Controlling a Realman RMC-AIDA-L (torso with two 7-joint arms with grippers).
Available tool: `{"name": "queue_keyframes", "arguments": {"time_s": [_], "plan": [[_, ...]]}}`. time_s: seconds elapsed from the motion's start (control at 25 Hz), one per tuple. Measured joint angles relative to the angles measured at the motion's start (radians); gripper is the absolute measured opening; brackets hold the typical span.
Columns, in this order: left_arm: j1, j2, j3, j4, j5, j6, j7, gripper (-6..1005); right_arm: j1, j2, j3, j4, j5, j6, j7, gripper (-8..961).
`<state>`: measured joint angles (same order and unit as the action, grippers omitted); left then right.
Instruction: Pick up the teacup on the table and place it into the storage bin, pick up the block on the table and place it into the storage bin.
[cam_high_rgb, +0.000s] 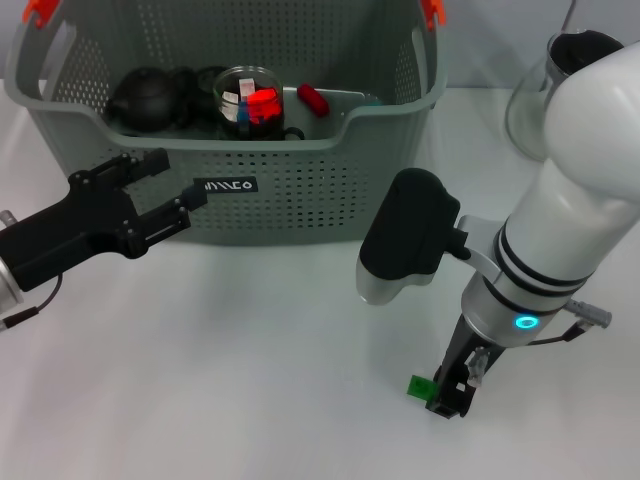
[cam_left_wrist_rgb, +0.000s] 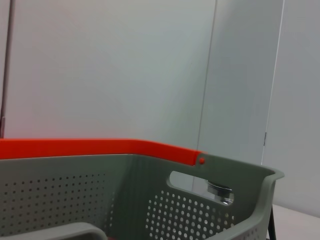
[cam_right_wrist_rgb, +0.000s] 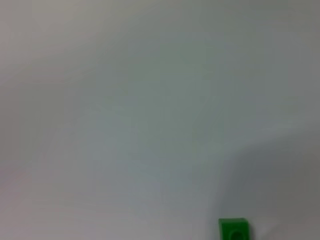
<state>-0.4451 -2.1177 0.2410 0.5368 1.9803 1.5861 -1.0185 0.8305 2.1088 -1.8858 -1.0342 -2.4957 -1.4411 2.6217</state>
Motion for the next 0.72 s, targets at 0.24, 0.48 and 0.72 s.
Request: {"name": "queue_keyframes", "arguments": {"time_s": [0.24,0.48,0.72], "plan": [[0.000,-0.001,0.000,0.000,0.000,0.000,0.000,690,-0.008,-0.001,-0.011,-0.038,0.000,0.003,0.007,293],[0.000,-0.001,0.000,0.000,0.000,-0.003,0.000,691,-0.016,-0.004,-0.007,-0.060,0.000,-0.002,0.011,201],[0.000,0.000,-0.002,0.000,0.000,-0.008,0.000,691,-0.118,-0.010,0.135,-0.224,-0.001,0.016,-0.020,200]]}}
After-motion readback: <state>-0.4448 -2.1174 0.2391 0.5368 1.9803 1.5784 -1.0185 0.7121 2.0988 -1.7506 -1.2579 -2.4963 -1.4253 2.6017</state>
